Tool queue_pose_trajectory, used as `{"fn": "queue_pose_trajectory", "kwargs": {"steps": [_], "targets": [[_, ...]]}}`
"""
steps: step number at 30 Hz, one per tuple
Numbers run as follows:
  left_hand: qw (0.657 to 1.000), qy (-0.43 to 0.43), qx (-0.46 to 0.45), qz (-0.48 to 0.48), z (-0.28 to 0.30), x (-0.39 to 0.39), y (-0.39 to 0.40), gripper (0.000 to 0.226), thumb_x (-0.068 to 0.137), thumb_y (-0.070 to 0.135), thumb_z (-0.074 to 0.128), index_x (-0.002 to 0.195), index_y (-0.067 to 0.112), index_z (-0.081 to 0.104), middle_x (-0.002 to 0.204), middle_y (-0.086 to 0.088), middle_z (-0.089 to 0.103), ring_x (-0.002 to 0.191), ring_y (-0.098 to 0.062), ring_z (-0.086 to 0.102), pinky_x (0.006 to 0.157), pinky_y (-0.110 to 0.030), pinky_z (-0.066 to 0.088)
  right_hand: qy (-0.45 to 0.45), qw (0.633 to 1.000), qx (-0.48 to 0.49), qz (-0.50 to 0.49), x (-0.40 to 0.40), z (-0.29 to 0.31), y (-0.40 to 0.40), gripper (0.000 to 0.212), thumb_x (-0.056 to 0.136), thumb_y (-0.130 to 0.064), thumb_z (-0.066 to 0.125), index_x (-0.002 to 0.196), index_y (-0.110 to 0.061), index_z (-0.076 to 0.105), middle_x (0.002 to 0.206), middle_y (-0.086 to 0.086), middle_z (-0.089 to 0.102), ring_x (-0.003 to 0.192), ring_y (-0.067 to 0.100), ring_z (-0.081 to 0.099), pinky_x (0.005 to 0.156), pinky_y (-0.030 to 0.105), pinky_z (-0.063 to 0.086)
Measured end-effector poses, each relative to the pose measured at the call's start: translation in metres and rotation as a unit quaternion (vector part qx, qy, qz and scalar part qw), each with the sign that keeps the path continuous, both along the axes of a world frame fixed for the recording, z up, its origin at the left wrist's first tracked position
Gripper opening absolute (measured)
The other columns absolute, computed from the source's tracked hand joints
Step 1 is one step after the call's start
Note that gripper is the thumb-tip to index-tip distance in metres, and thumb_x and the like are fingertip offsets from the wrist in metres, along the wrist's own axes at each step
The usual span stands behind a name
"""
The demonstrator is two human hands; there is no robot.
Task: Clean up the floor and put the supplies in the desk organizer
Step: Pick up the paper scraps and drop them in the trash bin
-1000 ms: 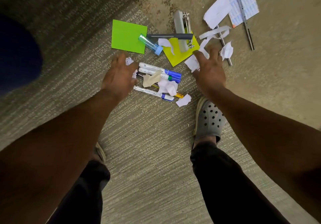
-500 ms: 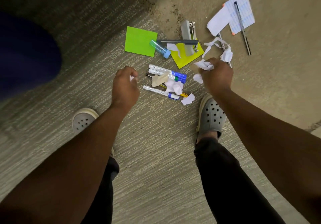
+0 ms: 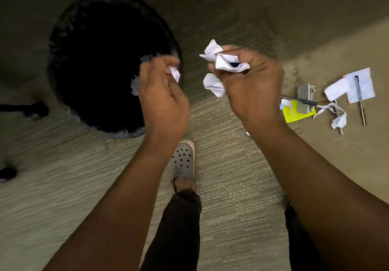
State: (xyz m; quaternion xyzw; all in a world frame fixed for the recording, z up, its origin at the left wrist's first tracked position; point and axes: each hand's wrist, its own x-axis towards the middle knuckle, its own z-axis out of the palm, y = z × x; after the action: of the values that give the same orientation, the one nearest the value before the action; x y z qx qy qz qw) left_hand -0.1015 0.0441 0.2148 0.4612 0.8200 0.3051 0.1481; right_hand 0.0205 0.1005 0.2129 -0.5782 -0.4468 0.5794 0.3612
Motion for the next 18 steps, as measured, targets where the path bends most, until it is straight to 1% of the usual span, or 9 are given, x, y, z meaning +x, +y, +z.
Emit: {"fn": "queue_pose_trajectory", "kwargs": {"steps": [2,3,5,8,11,13,15,16,18], "targets": [[0.998,0.021,0.027,0.044,0.014,-0.037,-0.002,0.025,0.095,0.006,0.039,0.106,0.001,0.06,0.105,-0.011,0.054,0.093,-0.004,0.049,0.084,-0.003,0.032,-0.05,0.994,0.084,0.046,-0.043,0.013,-0.001,0.022,0.075,0.005,0.067,0.093,-0.006,0.075,0.088,0.001,0.072,0.079,0.008,0.065,0.072,0.023,0.051],[0.997,0.032,0.036,0.063,0.018,-0.054,-0.004,0.025,0.097,0.009,0.039,0.107,0.0,0.06,0.106,-0.014,0.055,0.094,-0.004,0.049,0.085,-0.004,0.032,-0.072,0.987,0.131,0.063,-0.062,0.017,-0.003,0.025,0.075,0.007,0.065,0.095,-0.004,0.073,0.095,0.004,0.072,0.086,0.01,0.065,0.078,0.019,0.05],[0.993,0.047,0.051,0.095,0.02,-0.083,-0.008,0.026,0.099,0.013,0.04,0.107,-0.001,0.06,0.107,-0.018,0.056,0.093,0.002,0.045,0.084,-0.003,0.031,-0.091,0.971,0.195,0.101,-0.094,0.02,-0.009,0.031,0.073,0.011,0.059,0.1,0.001,0.069,0.105,0.01,0.069,0.096,0.015,0.063,0.083,0.014,0.046],[0.99,0.046,0.054,0.121,0.013,-0.113,-0.016,0.027,0.097,0.016,0.041,0.109,0.0,0.06,0.105,-0.013,0.053,0.088,0.004,0.046,0.083,-0.002,0.031,-0.118,0.946,0.222,0.205,-0.126,0.014,-0.016,0.04,0.076,0.01,0.057,0.114,0.0,0.062,0.12,0.013,0.061,0.104,0.024,0.059,0.086,0.03,0.049],[0.995,0.017,-0.015,0.092,-0.001,-0.125,-0.028,0.035,0.09,0.018,0.044,0.118,0.0,0.055,0.115,-0.018,0.052,0.095,-0.001,0.046,0.082,0.0,0.029,-0.232,0.888,0.23,0.323,-0.14,-0.005,-0.018,0.056,0.081,-0.004,0.059,0.135,-0.012,0.047,0.137,0.005,0.052,0.114,0.023,0.049,0.092,0.034,0.043],[0.994,-0.007,-0.098,0.052,-0.013,-0.126,-0.037,0.05,0.088,0.023,0.041,0.132,0.001,0.046,0.132,-0.022,0.045,0.115,-0.016,0.048,0.093,-0.01,0.032,-0.29,0.862,0.221,0.353,-0.143,-0.015,-0.018,0.062,0.083,-0.016,0.06,0.142,-0.017,0.04,0.143,0.001,0.047,0.122,0.022,0.044,0.097,0.035,0.038],[0.988,-0.007,-0.15,0.029,-0.021,-0.123,-0.045,0.058,0.09,0.027,0.036,0.143,0.005,0.037,0.15,-0.021,0.031,0.136,-0.027,0.036,0.111,-0.03,0.031,-0.299,0.856,0.22,0.36,-0.142,-0.019,-0.02,0.063,0.084,-0.021,0.06,0.144,-0.019,0.038,0.146,-0.001,0.045,0.126,0.02,0.042,0.098,0.036,0.034],[0.987,-0.004,-0.16,0.019,-0.023,-0.119,-0.048,0.059,0.091,0.03,0.035,0.146,0.007,0.034,0.155,-0.02,0.025,0.142,-0.027,0.029,0.116,-0.039,0.027,-0.298,0.855,0.228,0.358,-0.139,-0.019,-0.021,0.062,0.085,-0.023,0.06,0.143,-0.02,0.039,0.147,-0.002,0.044,0.127,0.019,0.042,0.099,0.036,0.033],[0.989,-0.008,-0.151,0.009,-0.024,-0.108,-0.051,0.058,0.095,0.036,0.034,0.147,0.011,0.032,0.159,-0.015,0.019,0.146,-0.024,0.021,0.117,-0.048,0.024,-0.28,0.868,0.248,0.326,-0.13,-0.018,-0.024,0.056,0.088,-0.03,0.06,0.141,-0.019,0.045,0.147,-0.001,0.045,0.127,0.017,0.042,0.1,0.036,0.034]]}}
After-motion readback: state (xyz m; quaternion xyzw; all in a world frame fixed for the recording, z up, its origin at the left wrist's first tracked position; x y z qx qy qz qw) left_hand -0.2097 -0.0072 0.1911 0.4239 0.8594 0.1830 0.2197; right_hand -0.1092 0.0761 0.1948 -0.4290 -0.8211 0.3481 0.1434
